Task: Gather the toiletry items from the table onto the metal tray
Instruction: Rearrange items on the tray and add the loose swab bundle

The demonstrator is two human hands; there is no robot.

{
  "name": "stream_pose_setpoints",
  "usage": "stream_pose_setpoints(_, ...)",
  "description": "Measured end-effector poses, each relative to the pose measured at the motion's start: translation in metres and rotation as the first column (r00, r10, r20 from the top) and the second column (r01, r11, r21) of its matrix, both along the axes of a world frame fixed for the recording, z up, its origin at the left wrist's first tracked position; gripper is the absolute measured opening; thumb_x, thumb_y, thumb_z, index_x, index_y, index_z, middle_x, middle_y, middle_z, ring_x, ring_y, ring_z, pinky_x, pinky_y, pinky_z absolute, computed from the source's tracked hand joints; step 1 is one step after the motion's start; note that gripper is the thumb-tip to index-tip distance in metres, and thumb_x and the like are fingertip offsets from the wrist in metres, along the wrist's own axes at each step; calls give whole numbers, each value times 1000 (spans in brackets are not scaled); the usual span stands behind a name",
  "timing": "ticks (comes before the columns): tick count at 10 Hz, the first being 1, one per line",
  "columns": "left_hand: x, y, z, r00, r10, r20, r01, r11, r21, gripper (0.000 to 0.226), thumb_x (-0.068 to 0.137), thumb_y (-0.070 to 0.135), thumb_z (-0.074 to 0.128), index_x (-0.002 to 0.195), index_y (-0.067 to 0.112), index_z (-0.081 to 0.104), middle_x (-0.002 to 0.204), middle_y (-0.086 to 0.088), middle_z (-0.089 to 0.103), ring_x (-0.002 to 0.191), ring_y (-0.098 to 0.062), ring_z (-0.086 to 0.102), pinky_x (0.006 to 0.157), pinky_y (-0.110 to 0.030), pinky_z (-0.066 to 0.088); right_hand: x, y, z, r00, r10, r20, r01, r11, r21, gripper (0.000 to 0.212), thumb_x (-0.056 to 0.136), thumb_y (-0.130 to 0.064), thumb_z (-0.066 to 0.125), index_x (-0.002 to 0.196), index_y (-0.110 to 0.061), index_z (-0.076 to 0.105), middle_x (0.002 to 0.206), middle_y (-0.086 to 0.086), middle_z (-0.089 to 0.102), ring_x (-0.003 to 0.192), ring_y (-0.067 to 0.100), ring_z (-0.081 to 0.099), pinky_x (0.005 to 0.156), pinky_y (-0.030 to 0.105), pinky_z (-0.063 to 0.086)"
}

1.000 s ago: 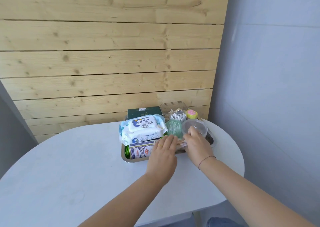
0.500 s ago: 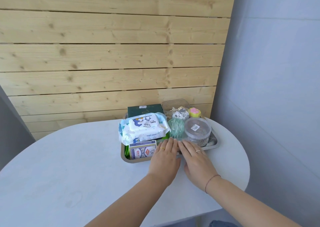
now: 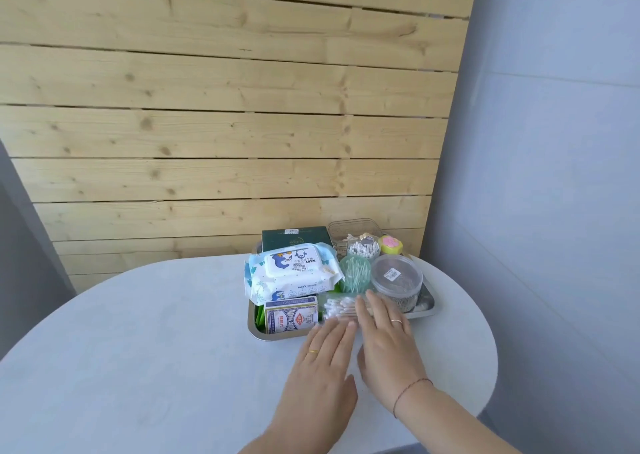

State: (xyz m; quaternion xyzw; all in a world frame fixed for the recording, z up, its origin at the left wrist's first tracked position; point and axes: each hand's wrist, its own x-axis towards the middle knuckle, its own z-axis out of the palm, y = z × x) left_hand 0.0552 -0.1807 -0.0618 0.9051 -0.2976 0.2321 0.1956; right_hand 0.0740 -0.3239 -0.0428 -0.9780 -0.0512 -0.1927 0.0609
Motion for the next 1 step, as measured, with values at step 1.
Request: stream_pose_setpoints(1,-19,30,-12,999,-31,23,34,989,-145,56,63,34,51,118,26,53,118,16,60,111,-4,51,96,-21,37,-27,44,20,987,125,-103,-109,983,147,38,68,-29,52,104,-23,63,107,-5,60,95,20,64,77,32,52)
